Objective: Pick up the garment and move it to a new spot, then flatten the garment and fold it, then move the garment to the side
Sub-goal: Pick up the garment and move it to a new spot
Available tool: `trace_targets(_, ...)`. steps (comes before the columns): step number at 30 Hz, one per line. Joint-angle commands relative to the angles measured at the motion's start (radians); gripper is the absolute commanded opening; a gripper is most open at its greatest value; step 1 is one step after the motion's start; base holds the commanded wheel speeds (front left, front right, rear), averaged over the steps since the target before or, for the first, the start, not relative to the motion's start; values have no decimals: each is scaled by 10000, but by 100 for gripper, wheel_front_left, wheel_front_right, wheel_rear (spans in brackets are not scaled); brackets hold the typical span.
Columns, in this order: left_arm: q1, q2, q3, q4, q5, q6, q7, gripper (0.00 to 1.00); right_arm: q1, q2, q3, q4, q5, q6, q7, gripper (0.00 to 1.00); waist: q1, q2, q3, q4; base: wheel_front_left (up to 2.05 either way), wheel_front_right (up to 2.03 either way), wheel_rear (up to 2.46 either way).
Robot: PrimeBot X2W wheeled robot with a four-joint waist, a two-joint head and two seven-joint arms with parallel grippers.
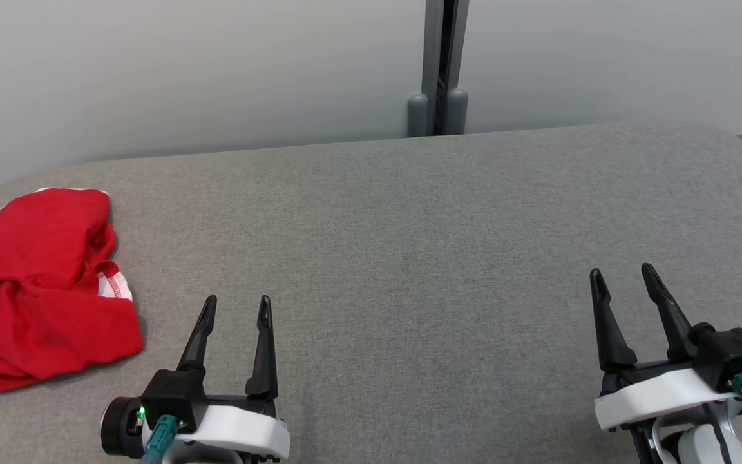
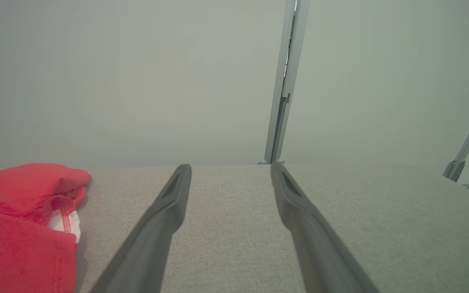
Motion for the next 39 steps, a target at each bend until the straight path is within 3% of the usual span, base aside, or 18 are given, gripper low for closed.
trace_targets(1, -116, 38, -24, 13, 16, 45, -52, 100, -48, -73, 1, -43, 20, 0, -56, 100, -1, -1, 17, 146, 0, 0, 0)
trace_targets(18, 147, 35, 581, 36, 98, -7, -50, 100, 196, -72, 916, -80, 277, 0, -55, 100, -1, -1, -197, 3034, 0, 0, 0)
trace_targets(31, 525, 36, 1026, 1, 268, -233, -36, 100, 300, -70, 1356, -38, 431, 0, -55, 100, -1, -1, -432, 4604, 0, 0, 0)
trace_targets(39, 670, 33, 1068, -67, 283, -212, -35, 100, 230, -76, 1588, 43, 528, -1, -55, 100, -1, -1, -521, 5049, 0, 0, 0)
